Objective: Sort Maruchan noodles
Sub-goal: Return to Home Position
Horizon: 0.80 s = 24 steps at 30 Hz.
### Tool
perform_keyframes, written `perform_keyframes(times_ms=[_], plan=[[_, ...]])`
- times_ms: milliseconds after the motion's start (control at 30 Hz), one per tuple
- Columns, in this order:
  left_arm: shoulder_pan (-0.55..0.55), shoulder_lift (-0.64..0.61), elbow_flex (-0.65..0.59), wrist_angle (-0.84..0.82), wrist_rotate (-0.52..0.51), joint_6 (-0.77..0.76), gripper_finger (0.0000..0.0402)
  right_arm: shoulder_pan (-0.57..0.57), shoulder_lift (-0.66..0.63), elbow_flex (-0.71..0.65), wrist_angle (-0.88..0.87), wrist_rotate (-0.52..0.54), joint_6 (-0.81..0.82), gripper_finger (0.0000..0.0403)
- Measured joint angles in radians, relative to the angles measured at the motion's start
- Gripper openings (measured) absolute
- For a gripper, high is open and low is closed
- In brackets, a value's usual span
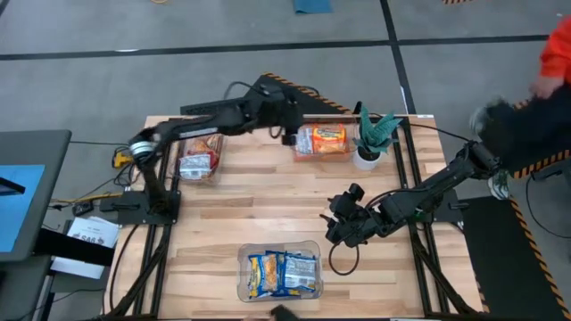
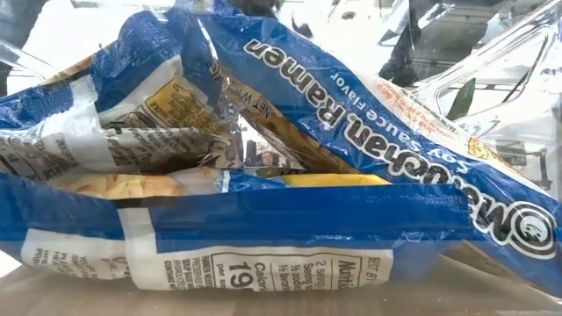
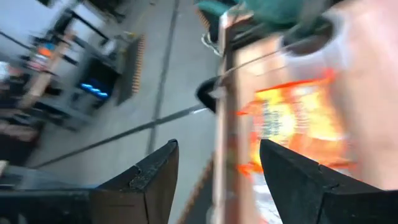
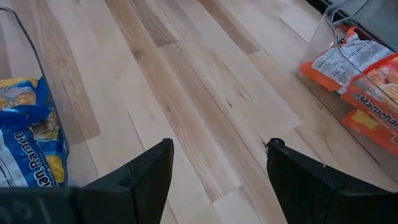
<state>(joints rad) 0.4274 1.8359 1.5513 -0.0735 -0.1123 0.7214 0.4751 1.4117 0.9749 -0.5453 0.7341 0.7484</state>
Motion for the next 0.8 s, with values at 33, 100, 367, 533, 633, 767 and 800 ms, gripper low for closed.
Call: perform_keyframes(times_ms=[33,100,367,533,633,767,800], plan=[[0.0,-0.042,0.0,-0.058,0.016,-0.025,0.0212,0.0,0.0,0.0,0.001,0.0,0.0,0.0276],[-0.001,-0.124,0.0,-0.155,0.057,-0.095,0.021,0.0,0.0,0.0,0.001,0.0,0.0,0.0276],[0.011,-0.477,-0.167,-0.341,0.436,-0.362,0.0186,0.0,0.0,0.0,0.005,0.0,0.001,0.0276],[-0.05,-0.779,-0.56,-0.071,0.446,-0.454,0.0156,0.008,0.0,0.0,0.007,0.0,0.002,0.0276],[-0.114,-0.954,-0.797,0.117,0.397,-0.506,0.0138,0.01,0.0,0.0,0.008,0.0,0.003,0.0276],[-0.205,-1.161,-1.048,0.278,0.373,-0.559,0.0109,0.01,0.0,0.0,0.02,0.0,0.003,0.0276],[-0.229,-1.208,-1.097,0.309,0.357,-0.573,0.0098,0.01,0.0,0.0,0.028,0.0,0.003,0.0276]])
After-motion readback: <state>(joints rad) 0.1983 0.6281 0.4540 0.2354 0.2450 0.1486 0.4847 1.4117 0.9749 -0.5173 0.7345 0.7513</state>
